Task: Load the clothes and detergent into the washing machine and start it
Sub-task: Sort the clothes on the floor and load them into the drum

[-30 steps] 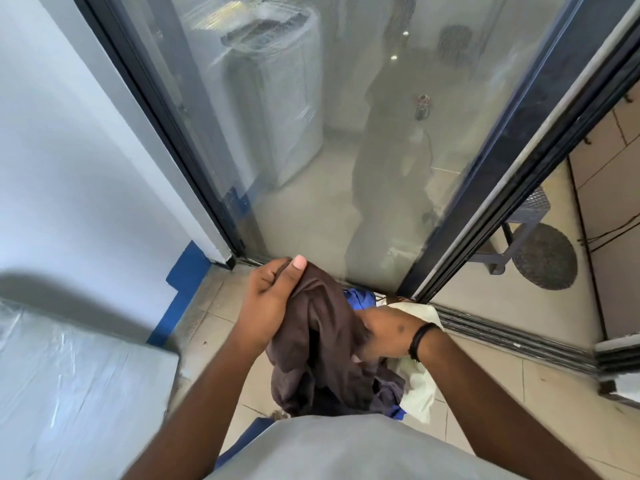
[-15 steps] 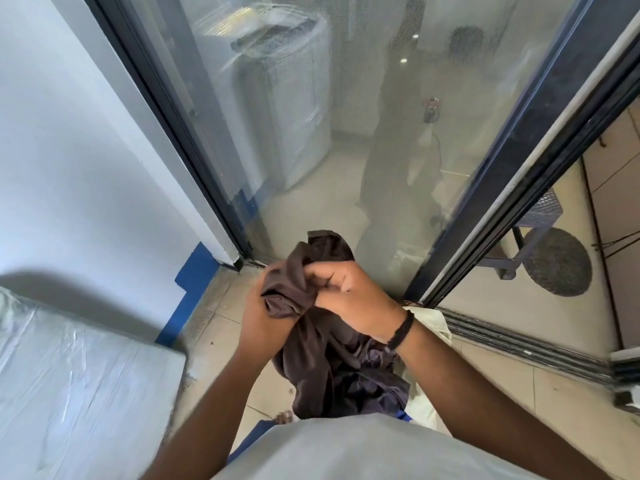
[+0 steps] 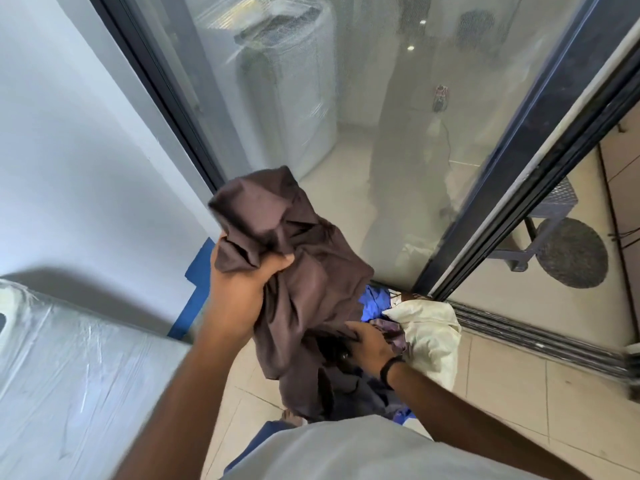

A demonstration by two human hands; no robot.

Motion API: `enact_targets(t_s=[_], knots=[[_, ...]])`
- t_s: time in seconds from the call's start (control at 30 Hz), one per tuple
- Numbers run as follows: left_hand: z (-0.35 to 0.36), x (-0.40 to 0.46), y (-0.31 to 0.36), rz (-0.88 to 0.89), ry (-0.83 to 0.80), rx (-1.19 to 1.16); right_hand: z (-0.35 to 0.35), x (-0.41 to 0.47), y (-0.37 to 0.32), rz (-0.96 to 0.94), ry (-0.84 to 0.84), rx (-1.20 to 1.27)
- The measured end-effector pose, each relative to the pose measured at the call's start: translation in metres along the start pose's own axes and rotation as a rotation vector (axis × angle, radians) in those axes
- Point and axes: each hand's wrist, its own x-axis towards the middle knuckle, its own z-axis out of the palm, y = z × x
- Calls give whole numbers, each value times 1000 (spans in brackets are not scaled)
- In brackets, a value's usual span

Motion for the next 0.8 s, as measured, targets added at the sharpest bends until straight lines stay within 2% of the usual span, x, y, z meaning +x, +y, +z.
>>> enact_targets(t_s=[0.07, 0.17, 0.23, 0.33, 0.4, 0.43, 0.5, 0.53, 0.6, 0.67, 0.73, 0.8], knots=[[-15, 4, 3, 39, -135, 229, -7, 3, -7, 15, 84, -10], [-31, 2, -5, -23, -326, 457, -24, 5, -55, -44, 187, 23], [-36, -2, -20, -42, -376, 485, -27, -1, -100, -137, 130, 121], [-32, -12, -39, 14, -471, 516, -20, -19, -155, -316, -69, 155], [-27, -14, -43, 57, -482, 553, -20, -26, -168, -333, -196, 139], [-24, -15, -43, 60, -437, 558, -25, -28, -168, -311, -257, 170], [-16, -18, -44, 98, -317, 564, -34, -32, -166, -230, -362, 340], [-10, -21, -41, 123, -277, 549, -35, -35, -165, -192, -356, 481], [3, -26, -40, 185, -206, 538, -31, -34, -153, -114, -192, 797], [11, -31, -37, 181, -127, 444, -22, -31, -138, -23, 43, 907], [12, -31, -32, 169, -74, 298, -22, -30, -114, 33, 165, 705], [12, -31, -19, 105, -68, 109, -27, -38, -99, 1, 189, 295]])
